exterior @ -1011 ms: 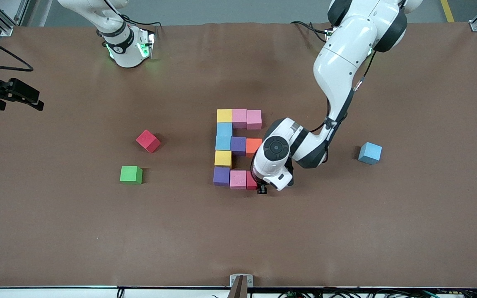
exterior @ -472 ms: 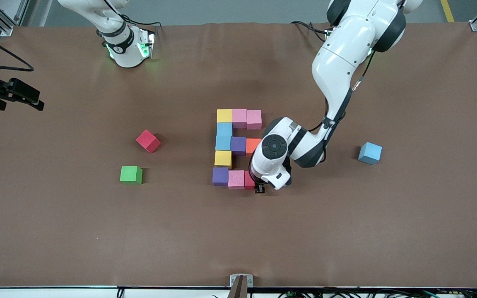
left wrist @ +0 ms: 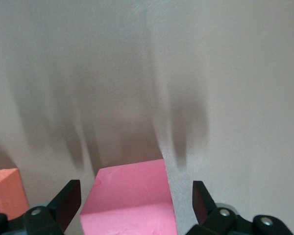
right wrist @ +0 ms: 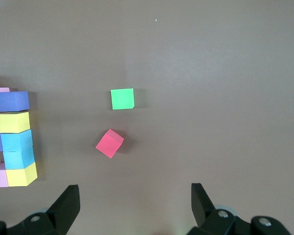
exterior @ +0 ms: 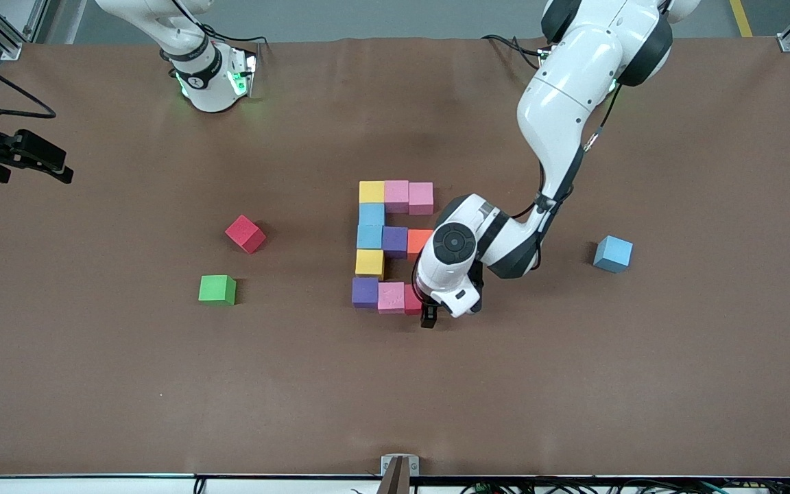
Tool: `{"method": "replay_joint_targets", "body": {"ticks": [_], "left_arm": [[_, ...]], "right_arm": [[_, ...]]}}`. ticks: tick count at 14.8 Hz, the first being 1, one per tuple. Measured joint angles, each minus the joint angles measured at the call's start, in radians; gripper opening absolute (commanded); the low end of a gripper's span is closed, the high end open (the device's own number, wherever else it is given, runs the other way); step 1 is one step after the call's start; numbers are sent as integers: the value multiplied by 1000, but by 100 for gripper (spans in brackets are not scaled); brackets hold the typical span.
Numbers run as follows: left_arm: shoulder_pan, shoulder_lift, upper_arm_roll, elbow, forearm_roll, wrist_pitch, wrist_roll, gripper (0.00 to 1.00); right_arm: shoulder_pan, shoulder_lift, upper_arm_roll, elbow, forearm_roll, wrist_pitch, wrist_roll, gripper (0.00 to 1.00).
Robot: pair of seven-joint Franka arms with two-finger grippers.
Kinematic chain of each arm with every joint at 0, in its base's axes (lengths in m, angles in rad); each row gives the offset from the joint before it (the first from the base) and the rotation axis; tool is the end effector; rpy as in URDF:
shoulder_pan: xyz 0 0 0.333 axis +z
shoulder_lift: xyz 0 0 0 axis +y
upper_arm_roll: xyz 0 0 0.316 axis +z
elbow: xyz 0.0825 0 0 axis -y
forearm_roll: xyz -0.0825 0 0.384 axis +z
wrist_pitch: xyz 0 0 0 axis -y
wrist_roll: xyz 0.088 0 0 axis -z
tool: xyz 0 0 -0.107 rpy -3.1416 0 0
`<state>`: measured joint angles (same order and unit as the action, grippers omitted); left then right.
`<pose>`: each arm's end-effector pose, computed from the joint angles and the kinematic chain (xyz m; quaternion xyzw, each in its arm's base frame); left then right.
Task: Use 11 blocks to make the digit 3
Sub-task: 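Open the left gripper and lift it away from the red cube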
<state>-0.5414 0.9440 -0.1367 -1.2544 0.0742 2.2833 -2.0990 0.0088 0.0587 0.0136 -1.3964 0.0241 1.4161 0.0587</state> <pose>0.6108 -0.4541 0.1978 0.7520 0.6570 -0.0160 0.0503 0.5564 0.0151 0.6596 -0.9996 0.0165 0.0200 0.0115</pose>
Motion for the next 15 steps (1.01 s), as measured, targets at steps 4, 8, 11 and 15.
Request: {"method": "replay_joint_targets", "body": {"ticks": [4, 8, 11, 15], "left_arm": [[14, -81, 3, 23, 0, -123, 153, 100], [121, -214, -11, 27, 0, -280, 442, 100], [237, -289, -15, 26, 0, -426, 829, 100], [357, -366, -12, 26, 15, -520, 1200, 100]], "right_arm": [[0, 0, 0, -1, 0, 0, 0, 100], [0, 0, 0, -1, -3, 0, -1, 100], [2, 0, 3, -1, -15, 1, -2, 100], [7, 0, 5, -1, -19, 1, -2, 100]]}}
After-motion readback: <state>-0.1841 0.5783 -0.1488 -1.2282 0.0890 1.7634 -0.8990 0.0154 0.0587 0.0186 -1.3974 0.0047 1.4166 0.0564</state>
